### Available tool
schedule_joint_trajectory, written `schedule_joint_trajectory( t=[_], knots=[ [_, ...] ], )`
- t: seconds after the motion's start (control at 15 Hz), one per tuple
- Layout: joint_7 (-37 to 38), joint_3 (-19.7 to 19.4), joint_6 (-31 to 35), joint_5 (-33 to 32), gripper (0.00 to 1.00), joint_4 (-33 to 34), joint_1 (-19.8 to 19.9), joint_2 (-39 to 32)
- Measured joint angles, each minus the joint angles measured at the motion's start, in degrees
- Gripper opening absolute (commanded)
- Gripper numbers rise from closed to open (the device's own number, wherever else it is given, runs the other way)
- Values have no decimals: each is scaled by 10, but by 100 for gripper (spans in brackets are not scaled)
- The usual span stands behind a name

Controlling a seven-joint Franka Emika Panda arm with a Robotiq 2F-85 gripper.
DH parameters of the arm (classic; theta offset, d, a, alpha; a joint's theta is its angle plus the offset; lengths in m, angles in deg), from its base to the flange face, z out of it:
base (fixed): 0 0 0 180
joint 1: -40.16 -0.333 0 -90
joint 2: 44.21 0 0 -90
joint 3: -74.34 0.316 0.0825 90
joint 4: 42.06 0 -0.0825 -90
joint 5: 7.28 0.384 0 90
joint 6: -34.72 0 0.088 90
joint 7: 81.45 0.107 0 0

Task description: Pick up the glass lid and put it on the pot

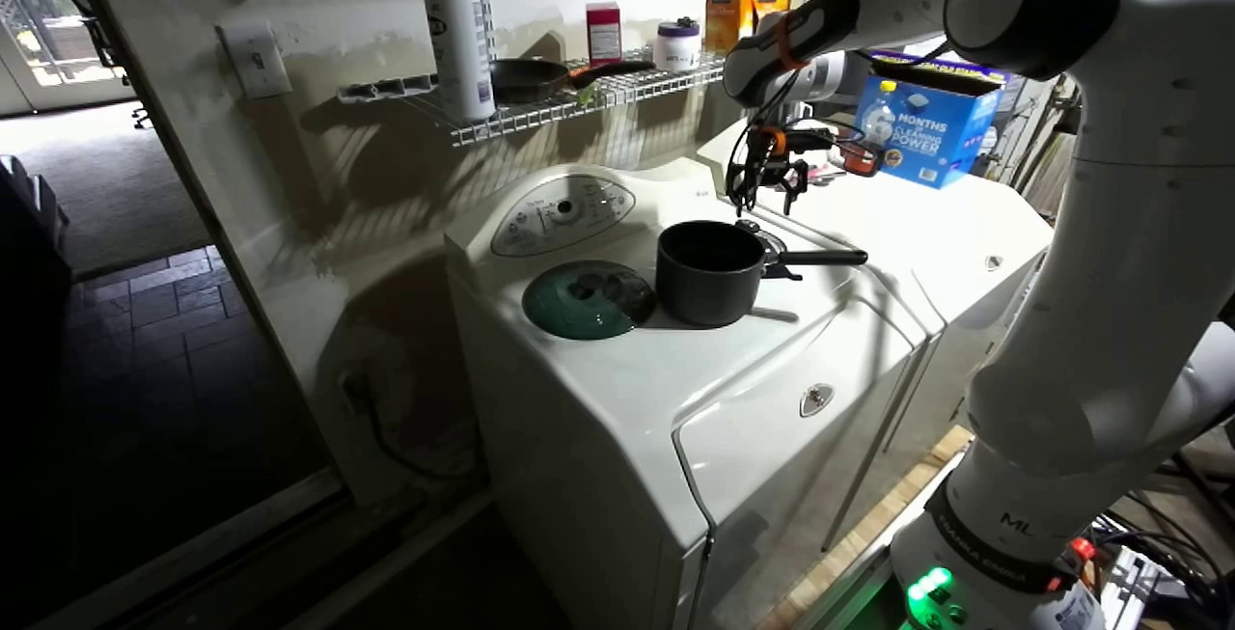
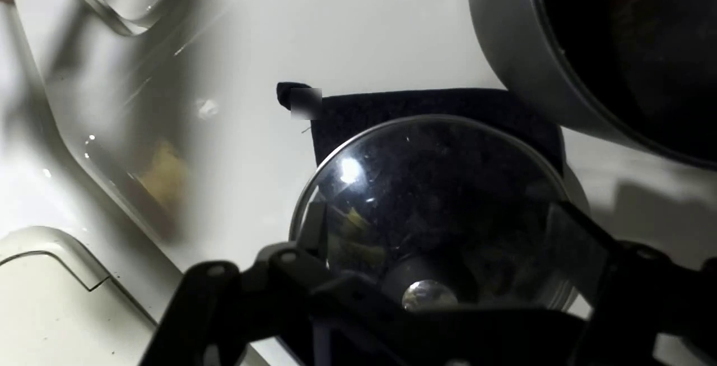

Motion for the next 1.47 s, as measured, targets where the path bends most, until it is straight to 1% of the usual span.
schedule_joint_trajectory(
  t=[0.27, 0.67, 1.0, 1.47],
  knots=[
    [-22, -8, -1, 39, 100, 41, 6, -35],
    [-56, -15, -20, 84, 100, 104, 36, -87],
    [-62, -15, -51, 93, 100, 149, 49, -126],
    [-63, -14, -99, 93, 100, 198, 51, -166]
  ],
)
